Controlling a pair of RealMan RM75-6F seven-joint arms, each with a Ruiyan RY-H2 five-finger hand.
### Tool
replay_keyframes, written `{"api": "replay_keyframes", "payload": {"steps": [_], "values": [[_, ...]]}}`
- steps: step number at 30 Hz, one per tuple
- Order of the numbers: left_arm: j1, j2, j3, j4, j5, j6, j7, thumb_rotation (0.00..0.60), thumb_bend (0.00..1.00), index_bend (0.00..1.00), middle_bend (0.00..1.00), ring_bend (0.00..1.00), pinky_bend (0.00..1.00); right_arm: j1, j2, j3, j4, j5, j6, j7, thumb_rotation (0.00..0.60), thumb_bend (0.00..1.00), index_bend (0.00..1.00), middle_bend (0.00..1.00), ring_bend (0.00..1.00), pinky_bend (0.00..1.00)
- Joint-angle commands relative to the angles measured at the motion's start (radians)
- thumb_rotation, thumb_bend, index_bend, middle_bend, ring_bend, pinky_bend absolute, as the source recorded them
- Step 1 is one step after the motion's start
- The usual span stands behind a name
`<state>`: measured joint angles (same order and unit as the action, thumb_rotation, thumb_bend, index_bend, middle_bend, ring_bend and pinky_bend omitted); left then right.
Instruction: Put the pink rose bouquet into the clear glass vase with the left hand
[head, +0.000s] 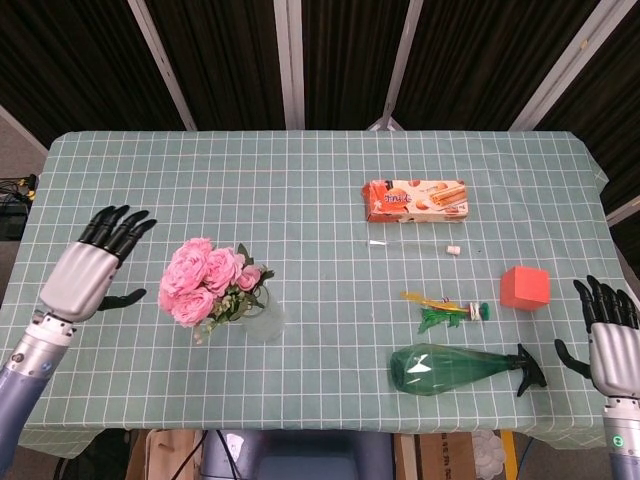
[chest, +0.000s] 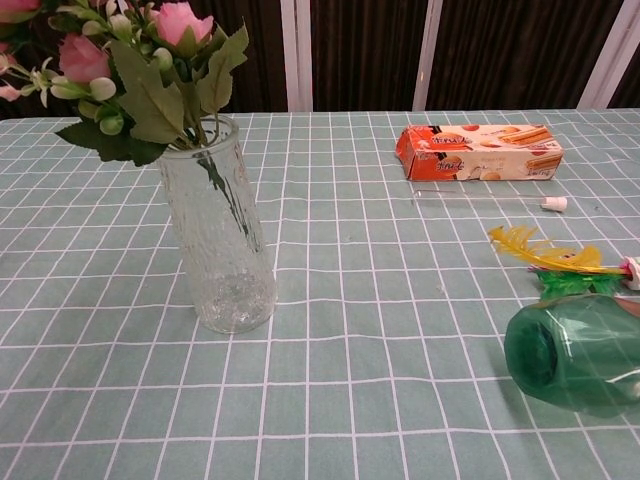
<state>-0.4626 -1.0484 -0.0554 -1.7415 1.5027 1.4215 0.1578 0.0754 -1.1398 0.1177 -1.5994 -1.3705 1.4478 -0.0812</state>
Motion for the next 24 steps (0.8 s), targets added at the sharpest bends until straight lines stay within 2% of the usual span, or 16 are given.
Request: {"api": "replay_keyframes", "payload": {"steps": [1, 8, 11, 14, 24], "values": [[0.154, -0.117, 0.021, 0.123, 0.022, 0.224, 0.153, 0.600, 0.07, 0.12, 0.06, 0.00, 0.05, 0.001, -0.001, -0.005, 0.006, -0.015, 0.003, 0.004, 0.600, 0.31, 0.08, 0.03, 0.01, 0.00], [0.254, -0.176, 0.045, 0.250, 0.031, 0.322, 0.112, 0.600, 0.07, 0.12, 0.06, 0.00, 0.04, 0.006, 0.001, -0.014, 0.007, -0.031, -0.007, 0.017, 0.600, 0.31, 0.08, 0.03, 0.01, 0.00], [0.297, -0.209, 0.048, 0.310, 0.001, 0.340, 0.093, 0.600, 0.07, 0.12, 0.06, 0.00, 0.04, 0.009, 0.004, -0.020, 0.011, -0.047, -0.008, 0.017, 0.600, 0.31, 0.08, 0.03, 0.01, 0.00], [0.326, -0.220, 0.042, 0.339, -0.047, 0.316, 0.031, 0.600, 0.07, 0.12, 0.06, 0.00, 0.04, 0.012, 0.006, -0.029, 0.021, -0.077, -0.001, 0.019, 0.600, 0.31, 0.09, 0.03, 0.01, 0.00], [0.332, -0.175, 0.021, 0.340, -0.078, 0.241, -0.078, 0.600, 0.09, 0.12, 0.07, 0.00, 0.04, 0.013, 0.028, -0.063, 0.001, -0.138, 0.000, -0.003, 0.600, 0.31, 0.09, 0.03, 0.01, 0.00]]}}
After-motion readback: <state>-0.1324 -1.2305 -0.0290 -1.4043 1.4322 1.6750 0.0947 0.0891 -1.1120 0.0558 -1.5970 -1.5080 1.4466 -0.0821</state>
